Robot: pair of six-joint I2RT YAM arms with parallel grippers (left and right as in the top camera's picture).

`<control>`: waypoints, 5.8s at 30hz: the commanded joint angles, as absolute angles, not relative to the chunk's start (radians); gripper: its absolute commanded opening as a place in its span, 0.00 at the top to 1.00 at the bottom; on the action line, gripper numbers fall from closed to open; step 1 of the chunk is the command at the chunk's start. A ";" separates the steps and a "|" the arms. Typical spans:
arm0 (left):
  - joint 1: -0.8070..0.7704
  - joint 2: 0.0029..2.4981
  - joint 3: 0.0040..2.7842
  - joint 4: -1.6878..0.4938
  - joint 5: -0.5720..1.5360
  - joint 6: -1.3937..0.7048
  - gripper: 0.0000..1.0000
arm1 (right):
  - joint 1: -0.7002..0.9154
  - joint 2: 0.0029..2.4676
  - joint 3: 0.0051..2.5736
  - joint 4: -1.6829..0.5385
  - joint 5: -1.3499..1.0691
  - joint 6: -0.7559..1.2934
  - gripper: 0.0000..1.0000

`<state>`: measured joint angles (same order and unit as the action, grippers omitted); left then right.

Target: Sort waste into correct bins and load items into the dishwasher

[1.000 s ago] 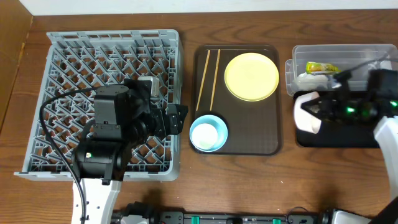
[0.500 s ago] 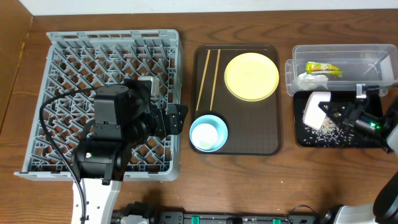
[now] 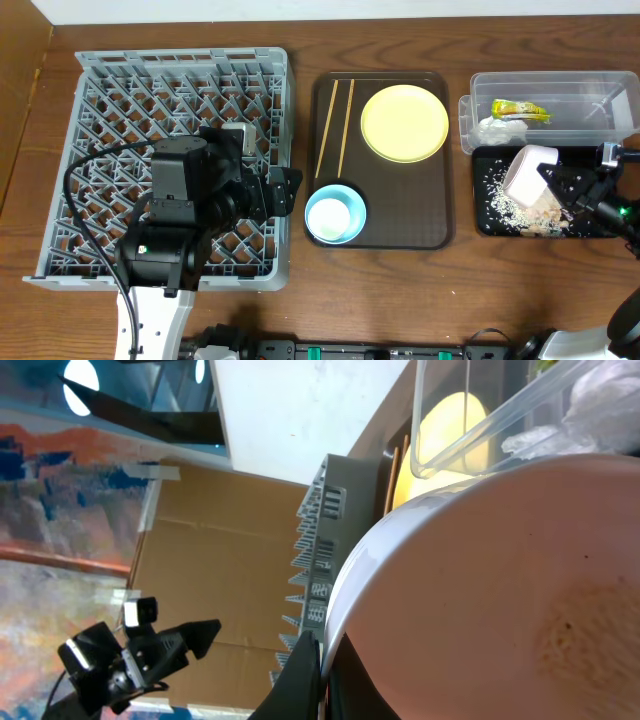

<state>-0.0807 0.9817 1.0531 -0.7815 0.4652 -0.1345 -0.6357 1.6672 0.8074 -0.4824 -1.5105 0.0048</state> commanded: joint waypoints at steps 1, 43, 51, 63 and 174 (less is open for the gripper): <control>-0.082 0.979 1.070 -0.781 0.471 -0.139 0.04 | -0.643 1.670 0.803 -0.472 -1.541 -0.018 0.99; -0.082 0.979 1.070 -0.781 0.471 -0.139 0.04 | -0.527 1.528 0.807 -0.168 -1.409 0.448 0.99; -0.082 0.979 1.070 -0.781 0.471 -0.139 0.04 | -0.501 1.528 0.807 -0.148 -1.291 0.511 0.99; -0.082 0.979 1.070 -0.781 0.471 -0.139 0.04 | -0.417 1.524 0.808 -0.124 -1.282 0.525 0.99; -0.291 0.707 1.105 -1.010 -0.150 -0.485 0.04 | 0.816 1.747 1.320 -0.759 -0.096 0.248 0.59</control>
